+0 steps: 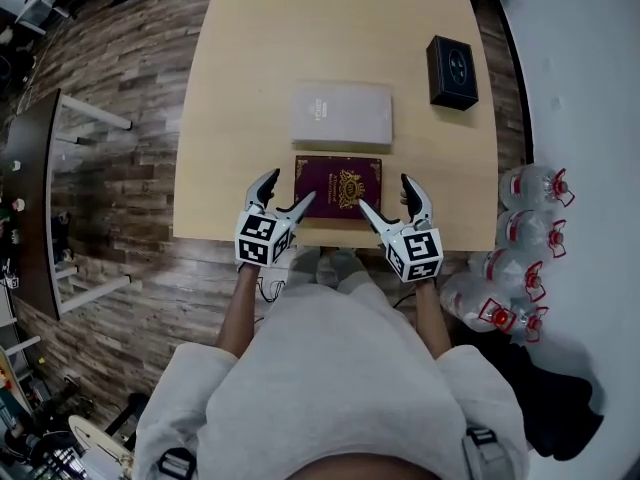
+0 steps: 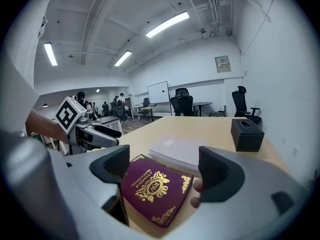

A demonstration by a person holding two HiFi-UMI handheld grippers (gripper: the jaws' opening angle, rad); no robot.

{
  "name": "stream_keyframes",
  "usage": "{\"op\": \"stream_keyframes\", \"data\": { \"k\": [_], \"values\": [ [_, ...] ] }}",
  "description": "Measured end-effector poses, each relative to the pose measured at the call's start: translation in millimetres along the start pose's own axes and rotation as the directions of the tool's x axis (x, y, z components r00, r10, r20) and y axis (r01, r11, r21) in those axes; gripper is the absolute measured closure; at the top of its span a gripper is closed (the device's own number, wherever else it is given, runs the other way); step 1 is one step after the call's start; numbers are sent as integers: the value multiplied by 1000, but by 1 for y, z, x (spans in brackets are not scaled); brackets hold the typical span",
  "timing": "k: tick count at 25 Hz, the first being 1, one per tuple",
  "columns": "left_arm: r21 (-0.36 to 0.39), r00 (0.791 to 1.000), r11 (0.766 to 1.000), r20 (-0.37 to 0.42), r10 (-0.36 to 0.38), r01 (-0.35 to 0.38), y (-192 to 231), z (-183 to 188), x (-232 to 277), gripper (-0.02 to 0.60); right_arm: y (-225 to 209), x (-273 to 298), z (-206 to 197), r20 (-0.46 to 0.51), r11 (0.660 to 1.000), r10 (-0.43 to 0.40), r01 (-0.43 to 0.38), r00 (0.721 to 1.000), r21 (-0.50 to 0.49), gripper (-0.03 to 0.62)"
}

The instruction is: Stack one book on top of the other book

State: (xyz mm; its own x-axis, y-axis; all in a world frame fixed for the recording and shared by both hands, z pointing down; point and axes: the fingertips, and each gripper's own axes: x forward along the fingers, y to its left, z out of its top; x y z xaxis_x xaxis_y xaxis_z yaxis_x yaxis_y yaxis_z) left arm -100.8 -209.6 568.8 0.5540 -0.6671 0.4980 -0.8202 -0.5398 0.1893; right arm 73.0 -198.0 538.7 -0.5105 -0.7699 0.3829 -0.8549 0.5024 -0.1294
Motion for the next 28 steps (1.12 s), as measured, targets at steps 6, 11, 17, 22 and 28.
{"op": "stream_keyframes", "data": {
  "k": [6,11,17,22,28],
  "values": [
    [-13,1000,1000,-15,-16,16,2,-8,1,213,3,4,-8,-21,1000,-10,10,1000,12,172],
    [-29,999,999,-32,-26,25,1,-16,5,213,1,9,-15,-48,1000,-4,5,999,14,172],
    [-75,998,997,-54,-29,25,5,-27,17,213,-5,19,-30,-82,999,13,-9,997,45,172],
    [-96,995,995,-89,-38,30,9,-40,26,213,-9,29,-47,-122,997,28,-19,992,74,171],
    [-137,992,990,-120,-46,29,13,-54,41,213,-15,43,-72,-176,991,51,-28,983,129,171]
  ]
}}
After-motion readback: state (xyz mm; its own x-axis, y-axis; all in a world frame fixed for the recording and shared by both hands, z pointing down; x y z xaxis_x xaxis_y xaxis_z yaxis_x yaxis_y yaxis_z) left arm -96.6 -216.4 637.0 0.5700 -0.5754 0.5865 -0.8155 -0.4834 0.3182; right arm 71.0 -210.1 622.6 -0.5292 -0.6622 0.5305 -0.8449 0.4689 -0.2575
